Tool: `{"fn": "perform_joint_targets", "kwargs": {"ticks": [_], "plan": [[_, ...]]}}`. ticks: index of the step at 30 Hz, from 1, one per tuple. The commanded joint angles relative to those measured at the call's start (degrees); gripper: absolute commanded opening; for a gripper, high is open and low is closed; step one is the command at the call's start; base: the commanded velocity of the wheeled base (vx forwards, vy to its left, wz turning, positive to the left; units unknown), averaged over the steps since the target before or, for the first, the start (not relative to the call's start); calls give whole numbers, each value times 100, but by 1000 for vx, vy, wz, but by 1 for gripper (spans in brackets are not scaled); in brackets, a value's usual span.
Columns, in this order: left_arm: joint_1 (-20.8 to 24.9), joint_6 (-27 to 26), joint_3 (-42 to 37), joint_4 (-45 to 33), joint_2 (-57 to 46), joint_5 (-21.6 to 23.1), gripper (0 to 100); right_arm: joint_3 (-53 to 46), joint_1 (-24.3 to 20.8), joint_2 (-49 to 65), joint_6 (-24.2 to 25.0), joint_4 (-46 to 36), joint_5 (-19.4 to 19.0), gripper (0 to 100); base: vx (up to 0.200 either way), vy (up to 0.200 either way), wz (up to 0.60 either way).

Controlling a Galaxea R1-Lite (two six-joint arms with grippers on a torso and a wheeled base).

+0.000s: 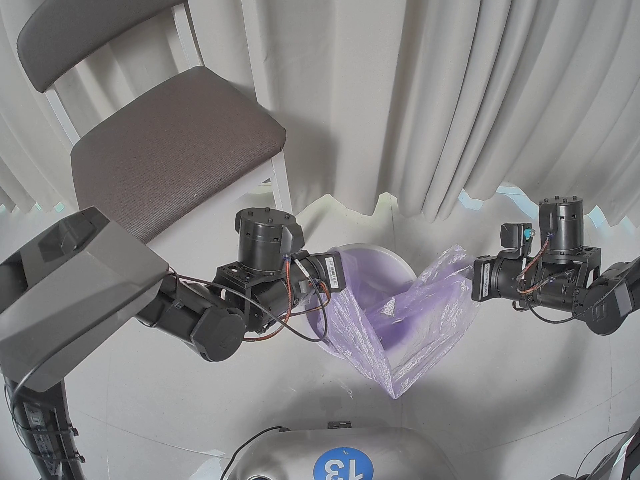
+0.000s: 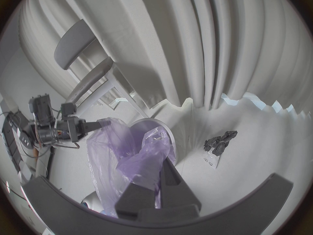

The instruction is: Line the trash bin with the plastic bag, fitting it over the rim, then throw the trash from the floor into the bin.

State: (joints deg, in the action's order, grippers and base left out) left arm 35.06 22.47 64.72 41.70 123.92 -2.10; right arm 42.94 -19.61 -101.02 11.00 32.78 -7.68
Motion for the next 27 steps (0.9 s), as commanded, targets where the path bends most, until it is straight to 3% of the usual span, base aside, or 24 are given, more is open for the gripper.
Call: {"fn": "perform_joint_targets", "kwargs": {"ticks": [1,12,18,27], "plan": [[-113,3,-170,31,168,8,0,39,-16,-304,157,123,21,0,0,0,0],[-324,-32,-1348,171,-720,8,0,145,19,-515,289,185,197,0,0,0,0],[-491,-23,-1875,215,-1194,218,0,127,107,-515,351,246,381,0,0,0,0],[-562,-32,-3238,2017,-1256,570,0,-664,19,346,579,317,663,0,0,0,0]]}}
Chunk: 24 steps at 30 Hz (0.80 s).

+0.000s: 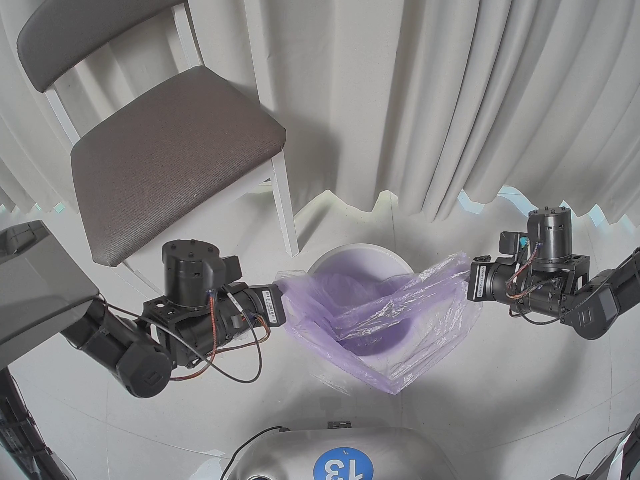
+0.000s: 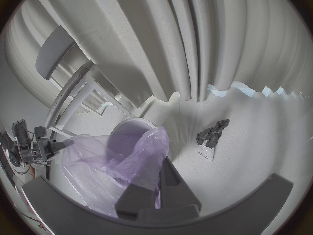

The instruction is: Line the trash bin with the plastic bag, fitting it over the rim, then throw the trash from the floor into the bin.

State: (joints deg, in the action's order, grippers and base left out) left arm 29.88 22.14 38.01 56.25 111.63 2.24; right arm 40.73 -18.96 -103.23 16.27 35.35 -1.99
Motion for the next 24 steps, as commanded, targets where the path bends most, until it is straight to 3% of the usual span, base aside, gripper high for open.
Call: {"fn": "perform_joint_targets", "kwargs": {"ticks": [1,4,15,24], "plan": [[-52,1,-567,703,69,127,0,-461,-56,576,60,95,111,0,0,0,0],[-184,-25,-505,1327,491,145,0,-478,-47,514,280,402,269,0,0,0,0],[-263,-17,13,1283,1071,154,0,-443,-143,-233,385,1053,357,0,0,0,0],[-457,-34,-382,870,737,162,0,-548,-135,13,368,174,366,0,0,0,0]]}}
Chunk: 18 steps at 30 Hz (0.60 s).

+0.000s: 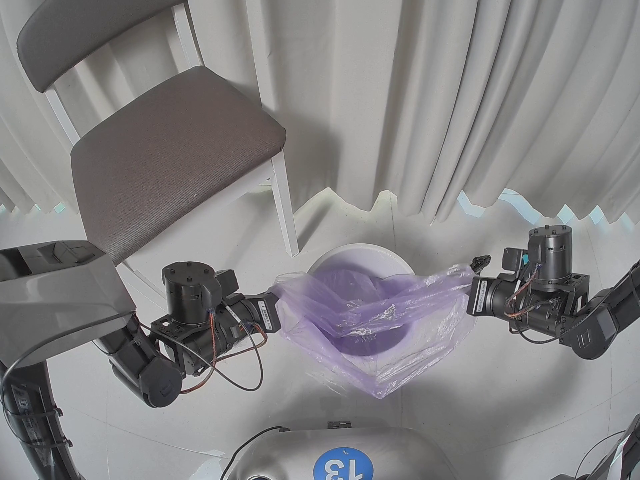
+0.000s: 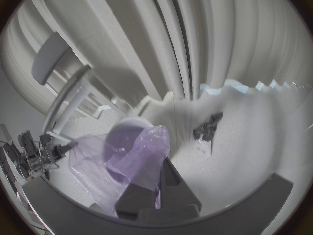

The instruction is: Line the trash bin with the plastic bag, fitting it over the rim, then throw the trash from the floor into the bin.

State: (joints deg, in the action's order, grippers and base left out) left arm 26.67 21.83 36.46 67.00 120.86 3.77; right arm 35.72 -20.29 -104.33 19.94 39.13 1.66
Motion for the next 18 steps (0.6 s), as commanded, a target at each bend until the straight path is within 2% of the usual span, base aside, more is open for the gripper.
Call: {"fn": "perform_joint_targets", "kwargs": {"ticks": [1,10,15,18], "plan": [[-145,-4,-280,-293,-221,10,0,-65,-2,123,10,-222,1,0,0,0,0],[-215,-4,-280,-231,-97,1,0,-232,-46,70,10,-169,1,0,0,0,0],[-162,-4,-289,279,316,-8,0,-408,-63,-184,18,-72,1,0,0,0,0],[-110,-48,-254,692,641,-8,0,-496,-54,-466,18,270,-8,0,0,0,0]]}}
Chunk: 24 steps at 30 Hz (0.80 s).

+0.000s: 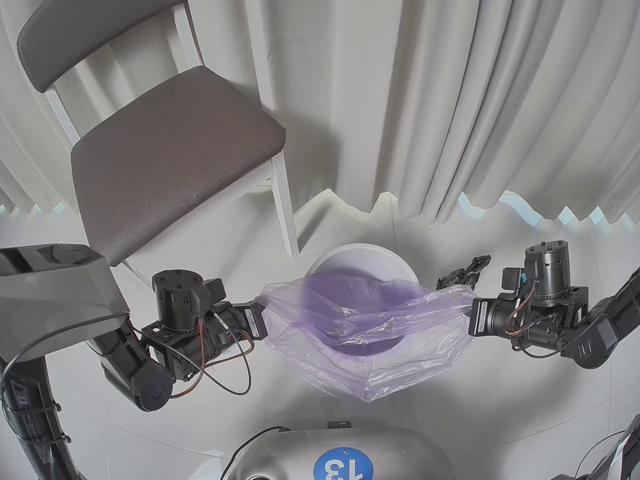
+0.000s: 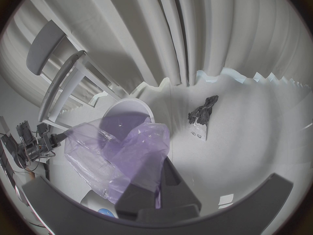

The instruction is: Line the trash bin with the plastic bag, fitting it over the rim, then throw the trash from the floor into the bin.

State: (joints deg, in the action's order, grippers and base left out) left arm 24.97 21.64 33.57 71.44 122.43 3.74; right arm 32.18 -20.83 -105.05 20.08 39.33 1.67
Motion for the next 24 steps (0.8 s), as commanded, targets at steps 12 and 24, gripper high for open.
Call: {"fn": "perform_joint_targets", "kwargs": {"ticks": [12,24], "plan": [[-168,-476,466,626,861,276,0,-81,238,-1589,-241,1288,-105,0,0,0,0],[-484,-547,1301,608,1503,364,0,157,958,-2653,-1155,2351,-624,0,0,0,0]]}}
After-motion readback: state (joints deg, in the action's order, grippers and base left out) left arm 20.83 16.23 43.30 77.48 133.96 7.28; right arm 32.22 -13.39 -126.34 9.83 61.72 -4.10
